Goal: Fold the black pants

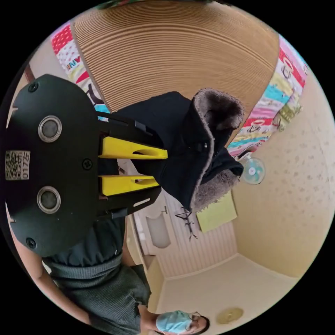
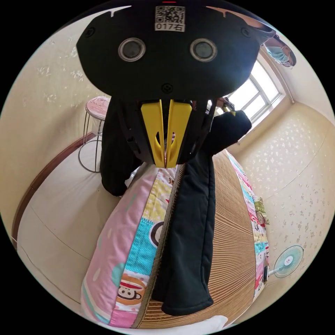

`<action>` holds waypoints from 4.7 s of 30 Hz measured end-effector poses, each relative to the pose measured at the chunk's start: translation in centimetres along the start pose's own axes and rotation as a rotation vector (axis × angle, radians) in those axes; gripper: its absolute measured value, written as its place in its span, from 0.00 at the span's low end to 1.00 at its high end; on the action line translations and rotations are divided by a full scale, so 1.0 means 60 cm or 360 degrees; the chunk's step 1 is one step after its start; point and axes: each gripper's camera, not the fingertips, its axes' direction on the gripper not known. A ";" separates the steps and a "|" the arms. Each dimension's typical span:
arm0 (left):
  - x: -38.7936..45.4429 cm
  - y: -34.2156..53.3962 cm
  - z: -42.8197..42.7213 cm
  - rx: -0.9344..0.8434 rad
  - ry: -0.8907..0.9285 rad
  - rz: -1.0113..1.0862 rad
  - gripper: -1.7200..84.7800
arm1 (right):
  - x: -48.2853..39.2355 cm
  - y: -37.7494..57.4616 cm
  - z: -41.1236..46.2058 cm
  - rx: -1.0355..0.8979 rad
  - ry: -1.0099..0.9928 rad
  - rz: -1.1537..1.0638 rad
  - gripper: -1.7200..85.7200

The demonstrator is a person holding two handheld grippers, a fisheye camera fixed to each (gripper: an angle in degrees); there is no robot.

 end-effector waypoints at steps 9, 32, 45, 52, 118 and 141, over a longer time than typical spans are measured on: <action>0.058 -0.006 0.368 -0.0769 0.0016 0.0093 0.11 | -0.035 -0.089 -0.031 -0.0161 0.0090 -0.0137 0.02; -0.193 0.132 0.283 -0.0314 0.0394 -0.0915 0.12 | -0.378 -0.157 0.243 -0.0498 0.1297 -0.0758 0.02; 0.126 -0.056 0.320 -0.0449 0.0182 0.0043 0.08 | -0.427 -0.149 0.342 -0.1318 0.0369 -0.0919 0.02; 0.105 -0.115 0.529 -0.0781 0.0301 -0.0009 0.02 | -0.385 -0.279 0.148 -0.0835 0.0658 -0.0829 0.02; -0.175 0.273 -0.026 0.0283 0.0211 -0.0700 0.15 | -0.750 -0.384 0.519 -0.1880 -0.0560 -0.2056 0.14; -0.193 0.892 -0.243 0.1813 -0.0017 -0.1345 0.16 | -0.808 0.010 1.261 -0.2024 0.0618 -0.2232 0.19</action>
